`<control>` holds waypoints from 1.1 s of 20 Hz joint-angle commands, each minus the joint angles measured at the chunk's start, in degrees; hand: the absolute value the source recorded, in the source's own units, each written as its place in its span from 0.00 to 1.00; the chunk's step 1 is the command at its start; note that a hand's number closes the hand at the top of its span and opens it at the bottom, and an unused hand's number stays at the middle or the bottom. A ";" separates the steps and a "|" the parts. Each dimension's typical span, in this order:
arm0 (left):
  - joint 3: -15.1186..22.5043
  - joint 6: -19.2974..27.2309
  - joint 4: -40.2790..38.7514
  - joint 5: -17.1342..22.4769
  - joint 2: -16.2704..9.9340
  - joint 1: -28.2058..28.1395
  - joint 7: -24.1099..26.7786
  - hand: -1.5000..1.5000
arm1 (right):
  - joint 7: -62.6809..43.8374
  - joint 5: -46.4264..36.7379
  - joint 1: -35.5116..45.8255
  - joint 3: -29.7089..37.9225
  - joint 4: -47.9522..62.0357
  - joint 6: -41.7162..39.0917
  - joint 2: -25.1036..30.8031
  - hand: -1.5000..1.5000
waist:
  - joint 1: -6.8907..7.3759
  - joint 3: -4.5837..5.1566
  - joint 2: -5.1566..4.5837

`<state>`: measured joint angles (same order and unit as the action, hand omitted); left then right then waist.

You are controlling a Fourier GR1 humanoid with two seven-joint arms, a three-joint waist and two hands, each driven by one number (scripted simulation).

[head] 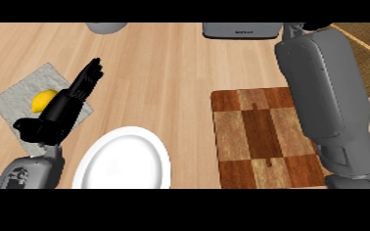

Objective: Pick the sweet potato from the cutting board and place it in the basket

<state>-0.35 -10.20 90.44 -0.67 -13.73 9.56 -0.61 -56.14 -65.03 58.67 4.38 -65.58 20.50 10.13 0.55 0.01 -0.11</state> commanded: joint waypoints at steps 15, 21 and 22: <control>-0.95 -1.60 2.41 0.35 -0.05 -0.75 -1.86 0.50 | 10.13 1.25 8.35 15.21 26.15 15.18 17.13 1.00 | 0.92 -0.03 -0.21; -1.11 -1.85 1.73 -0.78 -0.23 -0.49 -0.59 0.50 | 20.23 9.77 3.71 20.03 30.21 15.61 20.94 1.00 | 0.51 -0.06 -0.21; -2.22 -1.49 -1.97 -0.36 0.35 1.60 1.29 0.50 | 23.02 10.31 3.00 20.13 32.12 17.58 20.43 1.00 | 0.51 -0.05 -0.39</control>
<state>-1.40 -11.16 90.18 -1.51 -13.10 10.04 -0.27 -39.23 -58.39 63.77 22.37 -37.29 35.94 29.27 1.07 -0.02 -0.39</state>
